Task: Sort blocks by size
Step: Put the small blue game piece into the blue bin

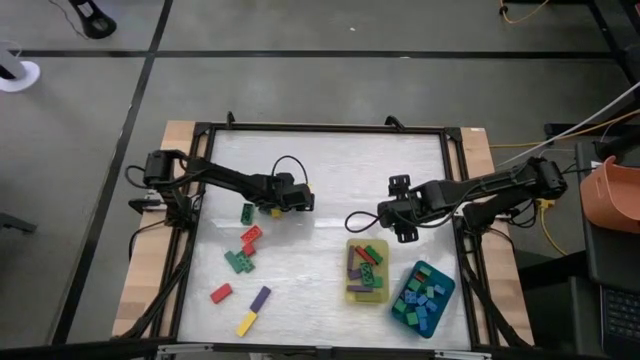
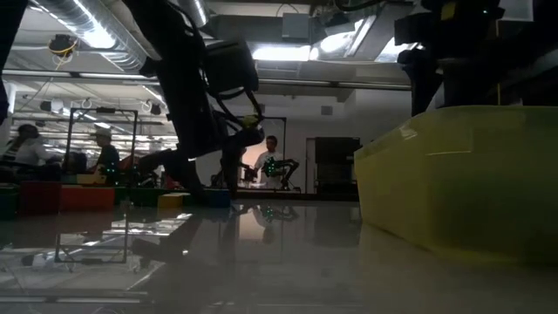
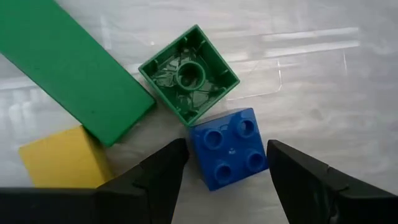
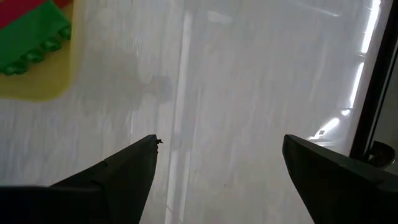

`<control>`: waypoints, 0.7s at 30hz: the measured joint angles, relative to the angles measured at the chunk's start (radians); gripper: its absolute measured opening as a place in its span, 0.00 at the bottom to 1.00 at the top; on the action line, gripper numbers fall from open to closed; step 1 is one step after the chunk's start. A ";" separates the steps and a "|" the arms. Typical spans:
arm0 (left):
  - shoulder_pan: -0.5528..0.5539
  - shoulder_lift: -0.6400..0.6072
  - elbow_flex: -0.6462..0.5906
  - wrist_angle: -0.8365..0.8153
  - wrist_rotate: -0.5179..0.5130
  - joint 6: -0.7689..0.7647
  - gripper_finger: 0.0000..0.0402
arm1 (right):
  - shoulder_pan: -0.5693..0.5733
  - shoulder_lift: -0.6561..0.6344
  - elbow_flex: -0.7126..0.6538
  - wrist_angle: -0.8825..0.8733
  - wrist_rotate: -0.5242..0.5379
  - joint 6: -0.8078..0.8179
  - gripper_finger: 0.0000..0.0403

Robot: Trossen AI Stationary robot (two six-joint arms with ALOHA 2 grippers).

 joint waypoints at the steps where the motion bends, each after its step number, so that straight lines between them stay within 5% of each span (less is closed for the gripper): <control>1: 0.000 0.006 0.001 -0.001 0.002 -0.002 0.55 | 0.000 0.000 0.000 0.001 0.000 0.000 0.85; 7: 0.002 0.013 0.002 -0.004 0.015 0.049 0.53 | 0.000 0.000 0.002 -0.030 -0.007 -0.025 0.85; 13: 0.000 0.014 0.007 -0.008 0.022 0.124 0.35 | 0.000 -0.075 -0.006 -0.154 -0.049 -0.001 0.85; 21: -0.014 0.013 0.004 0.106 0.058 0.198 0.30 | 0.000 -0.337 -0.171 0.056 -0.050 0.037 0.85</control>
